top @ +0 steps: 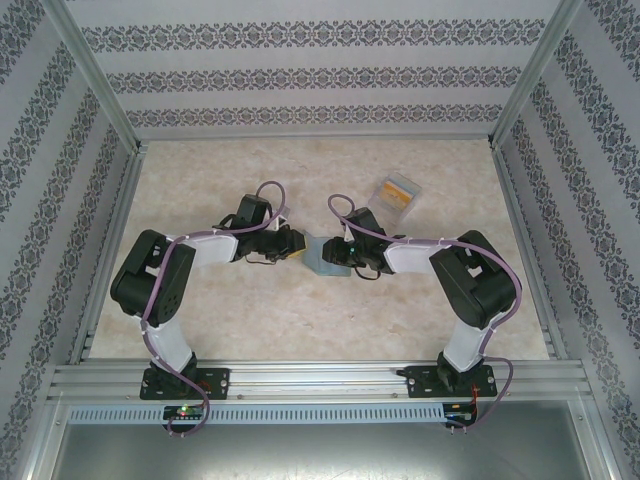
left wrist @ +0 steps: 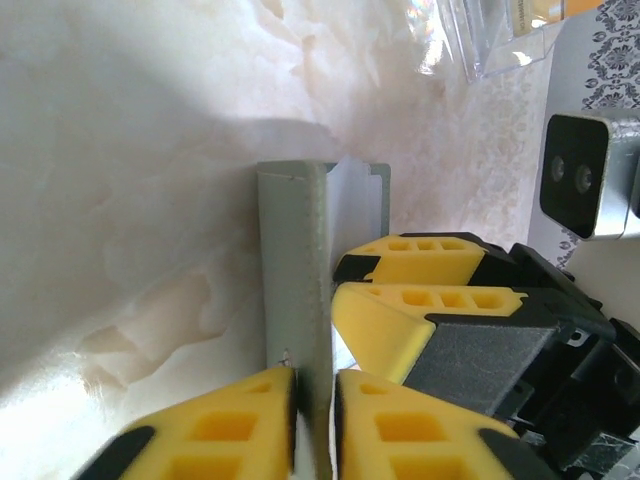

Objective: Put the credit cards into the card holder
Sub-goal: Open the card holder at the center of the table, then flip over the card slot in the card holder.

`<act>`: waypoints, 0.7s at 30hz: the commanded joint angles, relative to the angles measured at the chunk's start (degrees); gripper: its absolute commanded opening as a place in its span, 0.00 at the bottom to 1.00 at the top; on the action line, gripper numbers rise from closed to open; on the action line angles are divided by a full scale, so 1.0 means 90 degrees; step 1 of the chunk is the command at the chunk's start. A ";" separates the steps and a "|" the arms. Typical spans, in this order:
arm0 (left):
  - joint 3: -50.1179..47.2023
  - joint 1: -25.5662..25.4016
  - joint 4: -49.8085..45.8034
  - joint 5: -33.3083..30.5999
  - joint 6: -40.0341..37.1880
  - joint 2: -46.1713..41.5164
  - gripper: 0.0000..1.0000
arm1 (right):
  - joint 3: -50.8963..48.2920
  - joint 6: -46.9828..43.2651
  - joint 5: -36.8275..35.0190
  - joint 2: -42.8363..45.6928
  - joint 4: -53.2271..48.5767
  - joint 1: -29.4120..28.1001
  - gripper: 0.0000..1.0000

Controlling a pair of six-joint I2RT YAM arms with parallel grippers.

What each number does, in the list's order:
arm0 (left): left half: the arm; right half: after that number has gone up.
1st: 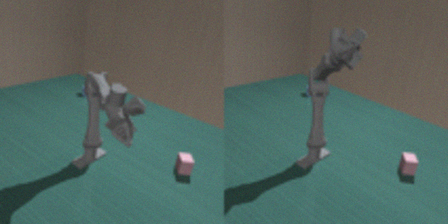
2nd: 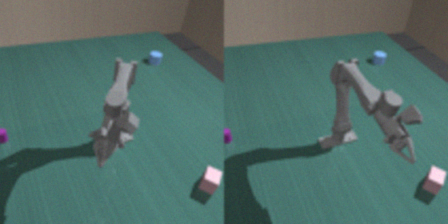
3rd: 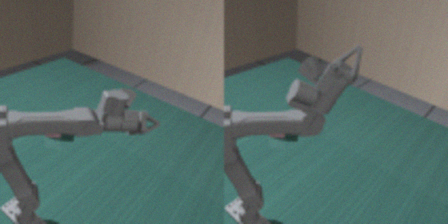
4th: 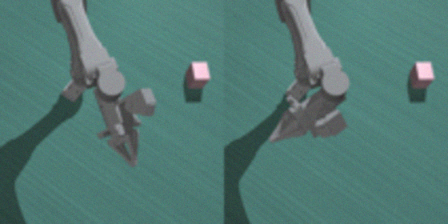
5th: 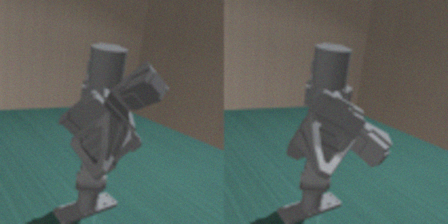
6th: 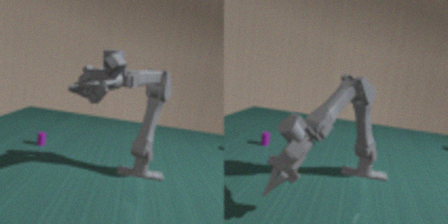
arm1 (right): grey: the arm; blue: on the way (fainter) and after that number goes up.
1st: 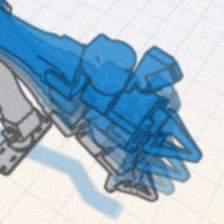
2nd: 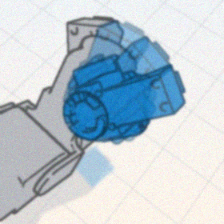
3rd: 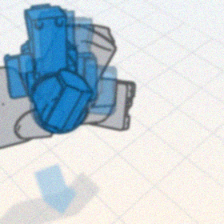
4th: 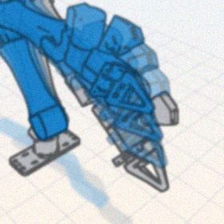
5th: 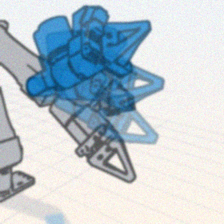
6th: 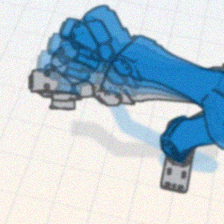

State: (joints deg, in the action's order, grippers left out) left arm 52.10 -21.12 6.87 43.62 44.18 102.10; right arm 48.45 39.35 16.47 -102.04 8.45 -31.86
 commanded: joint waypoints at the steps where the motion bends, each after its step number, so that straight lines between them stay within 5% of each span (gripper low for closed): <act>1: -0.0029 0.0120 0.0340 0.0189 -0.0025 -0.0173 0.05 | -0.0256 0.0095 -0.0270 -0.0193 -0.0433 0.0139 0.34; 9: 0.0005 0.0128 0.0396 0.0252 -0.0053 -0.0157 0.00 | -0.0316 0.0173 -0.0206 -0.0177 -0.0373 0.0170 0.34; 14: 0.0208 0.0123 -0.0136 0.0123 -0.0304 -0.0173 0.00 | -0.0492 0.0280 -0.0245 0.0265 -0.0240 0.0154 0.47; 21: 0.0189 0.0121 -0.0045 0.0222 -0.0256 -0.0084 0.16 | -0.0604 -0.0013 -0.0624 0.1397 -0.0210 -0.0015 0.46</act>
State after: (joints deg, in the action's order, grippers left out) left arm 52.42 -20.53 6.50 44.60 42.74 102.06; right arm 42.83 40.60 13.85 -92.82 7.38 -31.29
